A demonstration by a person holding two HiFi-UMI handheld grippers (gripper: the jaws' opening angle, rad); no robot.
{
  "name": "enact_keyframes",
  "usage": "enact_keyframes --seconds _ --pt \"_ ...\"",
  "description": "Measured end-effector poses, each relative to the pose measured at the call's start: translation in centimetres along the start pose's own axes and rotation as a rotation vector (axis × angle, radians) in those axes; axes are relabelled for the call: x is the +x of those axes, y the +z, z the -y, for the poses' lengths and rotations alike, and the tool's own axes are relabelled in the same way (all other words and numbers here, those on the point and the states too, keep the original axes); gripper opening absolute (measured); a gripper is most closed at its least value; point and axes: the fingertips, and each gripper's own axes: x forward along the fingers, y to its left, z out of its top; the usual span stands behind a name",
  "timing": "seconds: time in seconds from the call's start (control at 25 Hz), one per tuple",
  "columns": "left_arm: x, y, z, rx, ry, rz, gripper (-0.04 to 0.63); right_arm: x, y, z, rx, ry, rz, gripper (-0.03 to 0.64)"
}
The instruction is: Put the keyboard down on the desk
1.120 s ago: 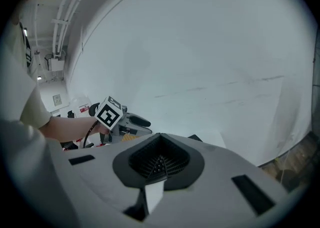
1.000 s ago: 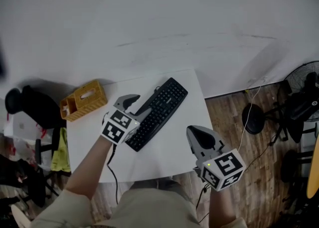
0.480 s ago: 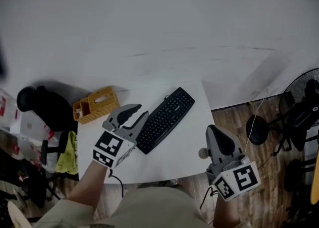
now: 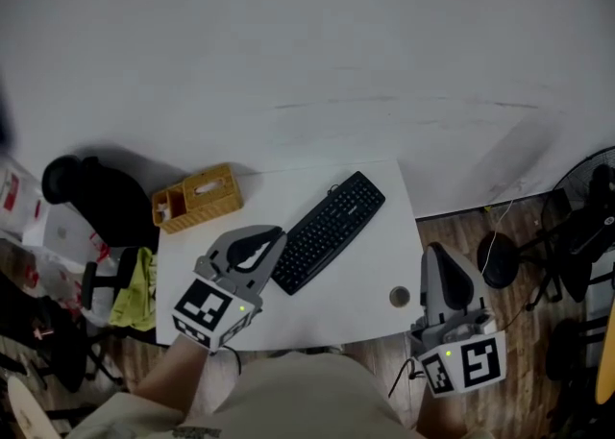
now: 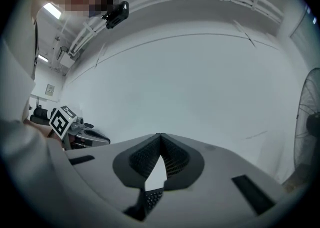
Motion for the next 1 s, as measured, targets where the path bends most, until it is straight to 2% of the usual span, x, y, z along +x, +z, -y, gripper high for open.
enact_keyframes --seconds 0.16,0.44,0.56,0.68,0.88,1.0 --pt "-1.6 -0.6 -1.3 -0.008 0.073 0.017 0.027 0.3 -0.8 -0.5 -0.040 0.007 -0.042 0.025" --pt "-2.8 -1.0 -1.8 -0.065 0.090 0.003 0.026 1.4 -2.0 -2.2 -0.033 0.070 -0.091 0.025" --pt "-3.0 -0.9 -2.2 -0.065 0.093 -0.002 0.025 1.8 -2.4 -2.9 -0.035 0.097 -0.103 0.025" --pt "-2.9 -0.9 -2.1 -0.058 0.085 0.002 0.025 1.9 -2.5 -3.1 -0.037 0.100 -0.115 0.025" --pt "-2.9 -1.1 -2.0 -0.123 0.078 0.015 0.025 1.7 -2.7 -3.3 -0.028 0.100 -0.122 0.025" --pt "-2.9 -1.1 -2.0 -0.122 0.080 0.017 0.023 1.6 -3.1 -3.1 -0.032 0.092 -0.133 0.025"
